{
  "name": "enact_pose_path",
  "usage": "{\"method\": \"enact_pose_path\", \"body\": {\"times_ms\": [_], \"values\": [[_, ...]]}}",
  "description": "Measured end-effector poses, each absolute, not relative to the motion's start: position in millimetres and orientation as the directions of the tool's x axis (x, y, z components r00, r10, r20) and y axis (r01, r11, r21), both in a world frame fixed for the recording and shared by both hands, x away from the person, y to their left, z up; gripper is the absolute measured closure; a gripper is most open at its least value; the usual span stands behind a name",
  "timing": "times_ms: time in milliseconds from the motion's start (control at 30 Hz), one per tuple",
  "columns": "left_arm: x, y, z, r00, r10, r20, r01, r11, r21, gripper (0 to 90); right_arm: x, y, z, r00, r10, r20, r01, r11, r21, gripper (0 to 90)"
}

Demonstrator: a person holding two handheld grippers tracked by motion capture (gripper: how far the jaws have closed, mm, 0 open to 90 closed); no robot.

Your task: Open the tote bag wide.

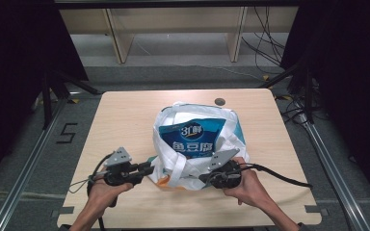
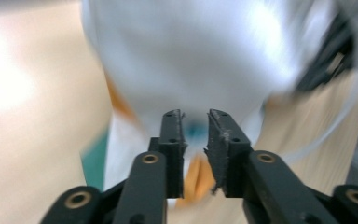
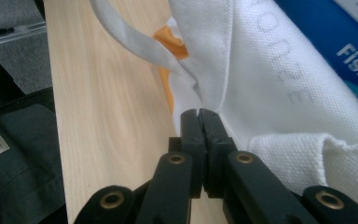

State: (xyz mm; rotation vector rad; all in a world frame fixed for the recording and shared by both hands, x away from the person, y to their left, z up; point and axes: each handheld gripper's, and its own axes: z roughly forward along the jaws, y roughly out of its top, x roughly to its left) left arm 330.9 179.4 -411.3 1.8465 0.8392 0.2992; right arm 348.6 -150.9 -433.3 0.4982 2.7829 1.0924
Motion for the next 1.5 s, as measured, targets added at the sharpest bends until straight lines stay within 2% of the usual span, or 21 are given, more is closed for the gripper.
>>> {"method": "enact_pose_path", "body": {"times_ms": [33,67,100,133,200,367,433,500,600,733,867,900,1000,1033,1100,1133,1267,1300,1333,1433,1500], "values": [[330.9,179.4,-411.3,0.724,0.668,-0.171,0.409,-0.216,0.886,78.9,348.6,-150.9,-433.3,-0.94,0.341,0.017,0.261,0.687,0.678,90.0],[331.2,168.5,-390.9,0.738,0.659,-0.144,0.342,-0.182,0.922,81.1,345.9,-150.0,-434.1,-0.938,0.347,0.024,0.271,0.685,0.676,90.0],[331.2,168.5,-390.9,0.738,0.659,-0.144,0.342,-0.182,0.922,83.7,344.0,-149.9,-433.9,-0.933,0.358,0.036,0.288,0.684,0.671,90.0],[336.1,154.6,-376.7,0.746,0.66,-0.093,0.286,-0.19,0.939,86.1,343.8,-149.9,-434.8,-0.933,0.359,0.031,0.285,0.682,0.673,90.0],[345.4,144.3,-369.4,0.739,0.671,-0.057,0.267,-0.215,0.939,87.7,344.8,-150.5,-436.0,-0.937,0.349,0.028,0.275,0.683,0.676,90.0],[360.7,163.3,-368.2,0.692,0.717,-0.083,0.302,-0.183,0.936,87.7,341.2,-154.2,-436.6,-0.935,0.352,0.042,0.284,0.671,0.685,90.0],[368.4,182.2,-367.6,0.644,0.756,-0.12,0.338,-0.14,0.931,87.3,342.0,-155.3,-437.6,-0.942,0.334,0.035,0.264,0.673,0.691,90.0],[379.8,187.1,-366.1,0.631,0.75,-0.198,0.379,-0.075,0.922,85.3,340.8,-154.6,-438.3,-0.936,0.349,0.041,0.281,0.672,0.685,90.0],[394.3,178.2,-363.4,0.631,0.742,-0.225,0.4,-0.063,0.914,80.6,338.8,-152.3,-439.7,-0.936,0.349,0.033,0.277,0.677,0.682,90.0],[408.5,157.0,-362.9,0.639,0.74,-0.211,0.415,-0.1,0.905,77.3,339.2,-151.7,-440.6,-0.944,0.33,0.029,0.259,0.681,0.685,90.0],[420.7,151.3,-378.5,0.634,0.753,-0.173,0.439,-0.167,0.883,76.8,336.5,-153.1,-440.1,-0.937,0.347,0.042,0.281,0.677,0.68,90.0],[422.6,151.1,-386.3,0.639,0.747,-0.185,0.459,-0.178,0.87,77.4,337.5,-153.0,-441.8,-0.945,0.326,0.029,0.256,0.678,0.689,90.0],[422.5,143.1,-418.5,0.643,0.745,-0.178,0.508,-0.241,0.827,80.6,336.8,-153.6,-446.2,-0.945,0.327,0.032,0.258,0.68,0.686,90.0],[422.5,143.1,-418.5,0.643,0.745,-0.178,0.508,-0.241,0.827,83.2,336.7,-153.8,-447.9,-0.943,0.33,0.036,0.264,0.681,0.683,90.0],[422.4,142.6,-447.2,0.649,0.735,-0.196,0.541,-0.265,0.798,87.1,334.7,-154.1,-450.2,-0.937,0.346,0.039,0.281,0.684,0.673,90.0],[422.6,143.7,-453.9,0.633,0.739,-0.23,0.557,-0.228,0.799,88.6,334.2,-154.3,-450.9,-0.939,0.343,0.04,0.28,0.691,0.666,90.0],[418.7,149.4,-466.0,0.627,0.736,-0.254,0.563,-0.203,0.801,89.4,332.4,-155.7,-450.9,-0.939,0.339,0.064,0.29,0.678,0.676,90.0],[417.6,150.0,-465.0,0.632,0.735,-0.244,0.556,-0.211,0.804,89.4,334.4,-158.1,-447.5,-0.946,0.322,0.044,0.262,0.675,0.69,90.0],[417.1,150.5,-464.2,0.634,0.733,-0.247,0.555,-0.209,0.805,89.4,334.0,-161.8,-440.0,-0.943,0.327,0.062,0.273,0.652,0.707,89.9],[417.1,151.7,-463.9,0.633,0.73,-0.257,0.556,-0.198,0.807,89.4,332.2,-181.7,-404.1,-0.936,0.349,0.053,0.252,0.556,0.792,89.9],[416.8,150.2,-464.1,0.637,0.731,-0.244,0.551,-0.21,0.808,89.4,331.8,-196.4,-376.5,-0.92,0.392,-0.014,0.203,0.506,0.838,90.0]]}}
